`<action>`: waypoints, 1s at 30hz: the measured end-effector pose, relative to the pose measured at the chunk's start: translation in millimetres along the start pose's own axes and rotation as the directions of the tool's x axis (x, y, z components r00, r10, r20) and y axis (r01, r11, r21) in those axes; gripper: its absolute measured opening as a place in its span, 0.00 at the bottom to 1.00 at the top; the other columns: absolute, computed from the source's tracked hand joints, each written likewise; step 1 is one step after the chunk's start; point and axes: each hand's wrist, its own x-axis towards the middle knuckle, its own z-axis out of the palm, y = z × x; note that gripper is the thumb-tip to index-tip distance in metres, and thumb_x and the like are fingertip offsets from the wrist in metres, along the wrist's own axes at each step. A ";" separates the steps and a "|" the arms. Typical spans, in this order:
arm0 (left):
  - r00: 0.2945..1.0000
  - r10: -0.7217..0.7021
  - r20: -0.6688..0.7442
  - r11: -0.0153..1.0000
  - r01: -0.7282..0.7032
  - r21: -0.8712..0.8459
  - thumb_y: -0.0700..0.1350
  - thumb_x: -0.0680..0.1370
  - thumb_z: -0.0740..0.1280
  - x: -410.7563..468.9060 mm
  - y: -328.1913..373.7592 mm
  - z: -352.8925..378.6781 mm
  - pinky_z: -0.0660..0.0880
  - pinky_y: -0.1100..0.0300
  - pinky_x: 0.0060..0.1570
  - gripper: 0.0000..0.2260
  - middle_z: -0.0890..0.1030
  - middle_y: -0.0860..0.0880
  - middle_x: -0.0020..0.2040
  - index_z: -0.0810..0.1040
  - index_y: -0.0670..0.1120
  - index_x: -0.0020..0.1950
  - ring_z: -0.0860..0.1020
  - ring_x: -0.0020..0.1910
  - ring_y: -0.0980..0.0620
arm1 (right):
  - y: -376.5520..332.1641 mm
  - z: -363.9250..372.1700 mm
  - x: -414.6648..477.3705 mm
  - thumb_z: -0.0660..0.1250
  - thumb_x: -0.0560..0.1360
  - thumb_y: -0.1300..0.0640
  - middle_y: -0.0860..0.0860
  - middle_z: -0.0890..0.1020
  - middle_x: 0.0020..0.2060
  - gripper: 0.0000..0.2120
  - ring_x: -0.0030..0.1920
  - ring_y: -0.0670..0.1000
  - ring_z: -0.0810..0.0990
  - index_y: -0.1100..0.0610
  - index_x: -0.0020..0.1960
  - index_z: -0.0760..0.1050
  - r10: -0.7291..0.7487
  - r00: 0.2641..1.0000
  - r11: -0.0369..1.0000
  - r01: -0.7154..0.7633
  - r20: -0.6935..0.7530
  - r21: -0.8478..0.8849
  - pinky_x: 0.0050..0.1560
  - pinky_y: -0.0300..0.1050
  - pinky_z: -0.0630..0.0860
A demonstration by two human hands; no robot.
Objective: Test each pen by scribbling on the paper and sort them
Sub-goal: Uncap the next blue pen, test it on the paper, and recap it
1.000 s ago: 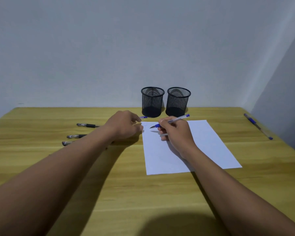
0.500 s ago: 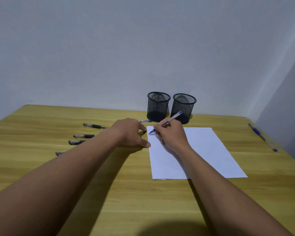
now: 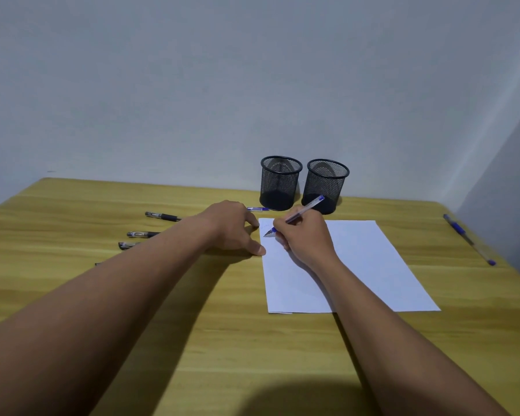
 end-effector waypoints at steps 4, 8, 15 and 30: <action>1.000 -0.003 -0.005 1.000 0.003 -0.007 0.68 0.68 0.71 -0.2 0.2 0.5 0.71 0.53 0.57 0.34 0.75 0.49 0.69 0.74 0.55 0.70 0.73 0.64 0.45 | 1.1 -1.1 -0.5 0.71 0.76 0.58 0.54 0.83 0.33 0.04 0.31 0.51 0.82 0.58 0.43 0.79 -0.004 1.000 1.000 0.003 -0.027 -0.005 0.31 0.41 0.77; 1.000 -0.008 -0.003 1.000 0.008 -0.007 0.68 0.67 0.71 1.6 -1.1 1.6 0.71 0.53 0.56 0.34 0.75 0.49 0.69 0.75 0.55 0.70 0.73 0.64 0.45 | 0.5 -0.7 0.1 0.71 0.76 0.58 0.54 0.84 0.34 0.03 0.33 0.51 0.82 0.57 0.45 0.79 0.020 0.999 1.000 -0.021 -0.039 -0.004 0.31 0.40 0.77; 1.000 -0.017 0.006 1.000 0.017 -0.020 0.68 0.67 0.71 1.1 1.3 0.0 0.72 0.53 0.58 0.34 0.75 0.49 0.69 0.75 0.55 0.70 0.73 0.65 0.45 | 2.2 -1.0 2.1 0.71 0.77 0.57 0.54 0.84 0.36 0.04 0.33 0.50 0.82 0.57 0.45 0.79 0.041 0.996 0.999 -0.041 -0.085 -0.001 0.29 0.36 0.74; 0.999 -0.044 0.008 0.995 0.045 -0.089 0.68 0.64 0.74 -0.3 -2.1 1.0 0.72 0.54 0.58 0.35 0.77 0.51 0.65 0.76 0.55 0.68 0.74 0.63 0.47 | -10.0 -6.2 -1.4 0.69 0.75 0.57 0.54 0.81 0.32 0.06 0.30 0.52 0.77 0.59 0.42 0.77 0.143 0.983 0.984 -0.129 -0.114 0.124 0.26 0.41 0.72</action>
